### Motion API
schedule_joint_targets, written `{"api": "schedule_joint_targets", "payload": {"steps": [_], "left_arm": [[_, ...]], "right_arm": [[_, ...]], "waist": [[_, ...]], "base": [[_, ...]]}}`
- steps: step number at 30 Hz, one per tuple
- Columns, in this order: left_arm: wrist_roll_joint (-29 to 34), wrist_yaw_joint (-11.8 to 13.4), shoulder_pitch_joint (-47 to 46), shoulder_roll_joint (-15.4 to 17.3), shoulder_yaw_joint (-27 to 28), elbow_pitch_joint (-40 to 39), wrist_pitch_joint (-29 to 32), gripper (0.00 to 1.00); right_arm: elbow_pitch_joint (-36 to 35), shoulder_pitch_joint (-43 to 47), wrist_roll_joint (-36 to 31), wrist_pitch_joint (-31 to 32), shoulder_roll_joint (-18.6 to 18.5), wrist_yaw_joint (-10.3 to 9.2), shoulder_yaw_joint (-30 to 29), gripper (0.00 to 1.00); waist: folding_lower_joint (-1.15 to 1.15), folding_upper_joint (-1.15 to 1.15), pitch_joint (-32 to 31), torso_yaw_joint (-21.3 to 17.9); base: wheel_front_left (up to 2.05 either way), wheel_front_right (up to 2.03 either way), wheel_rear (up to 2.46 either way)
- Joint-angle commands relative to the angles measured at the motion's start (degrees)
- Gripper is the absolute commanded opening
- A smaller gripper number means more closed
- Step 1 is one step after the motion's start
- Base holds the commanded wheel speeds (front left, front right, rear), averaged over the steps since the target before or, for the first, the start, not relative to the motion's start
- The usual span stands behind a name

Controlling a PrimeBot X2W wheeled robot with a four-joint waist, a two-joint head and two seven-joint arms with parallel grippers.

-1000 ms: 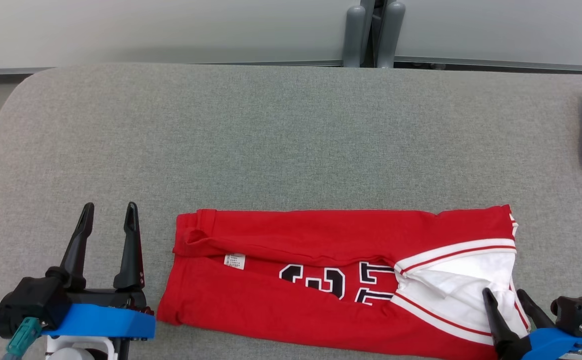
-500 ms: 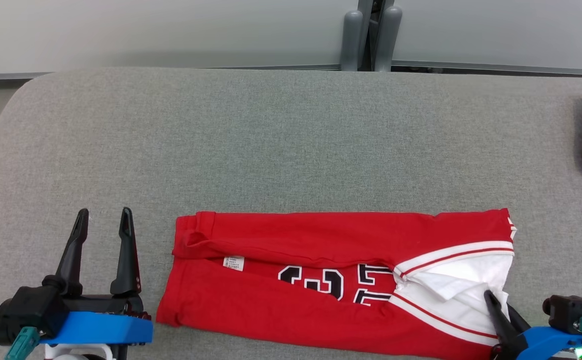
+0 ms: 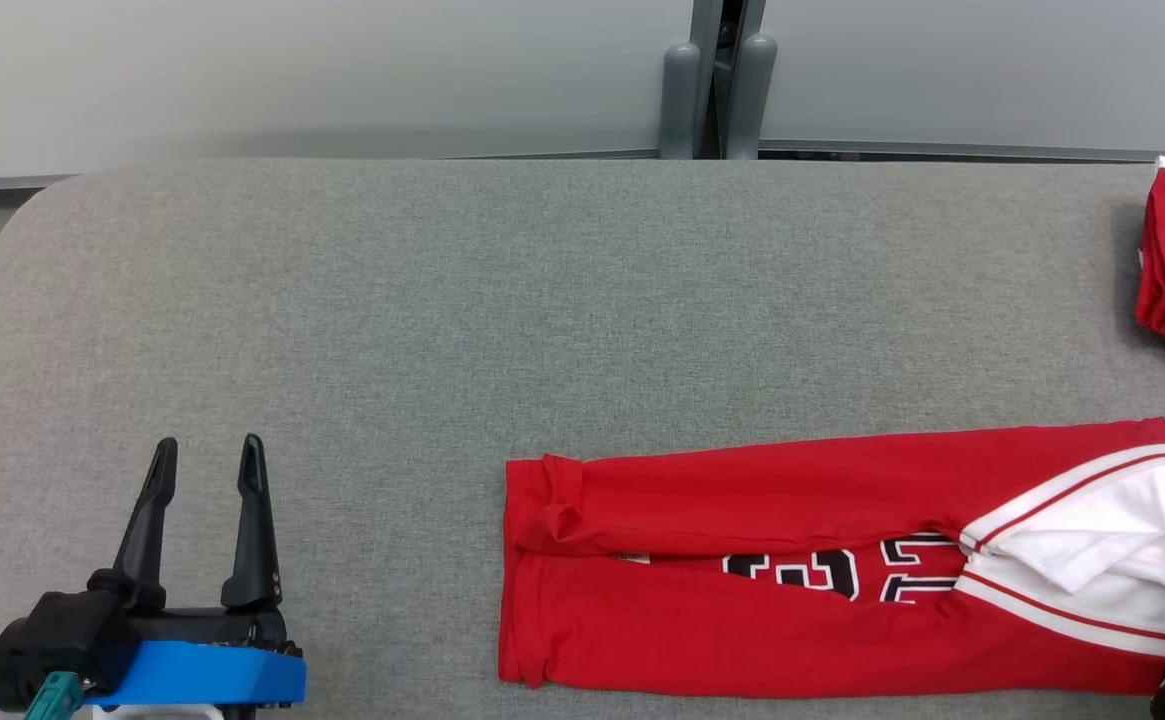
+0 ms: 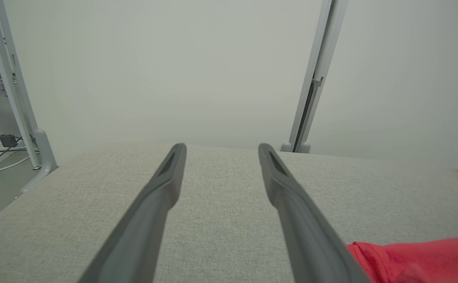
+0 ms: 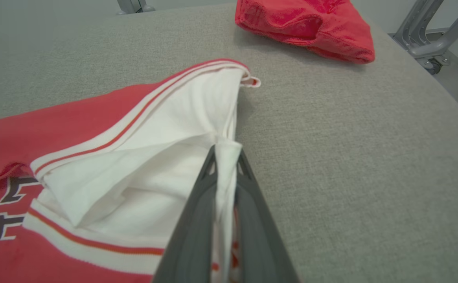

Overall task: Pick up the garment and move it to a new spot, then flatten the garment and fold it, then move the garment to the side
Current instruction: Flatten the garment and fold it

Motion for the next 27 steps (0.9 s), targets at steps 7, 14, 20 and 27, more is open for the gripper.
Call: {"api": "schedule_joint_targets", "payload": {"steps": [7,14,20,27], "left_arm": [[1.19,-1.27,1.07,-0.96,1.11,0.67,-0.24,1.00],[1.98,-2.04,1.46,-1.48,1.91,1.09,-0.24,1.00],[2.35,-2.49,1.29,-1.84,1.96,1.44,-0.24,1.00],[2.91,-2.99,0.28,-2.12,2.09,1.89,-0.24,1.00]], "right_arm": [[-6.83,0.48,-0.13,0.88,3.03,-0.07,3.12,0.00],[-15.33,1.69,-0.49,2.05,5.30,-0.07,10.12,0.00],[-18.82,1.19,-0.35,3.03,6.60,-0.07,16.07,0.00],[-20.74,-0.68,-0.87,3.75,8.43,-0.07,24.54,0.00]], "waist": [[0.00,0.00,-0.81,-0.93],[0.00,0.00,-1.18,-1.44],[0.00,0.00,-1.26,-1.29],[0.00,0.00,-0.72,-0.53]], "base": [[0.00,0.00,0.00],[0.00,0.00,0.00],[0.00,0.00,0.00],[0.00,0.00,0.00]]}}
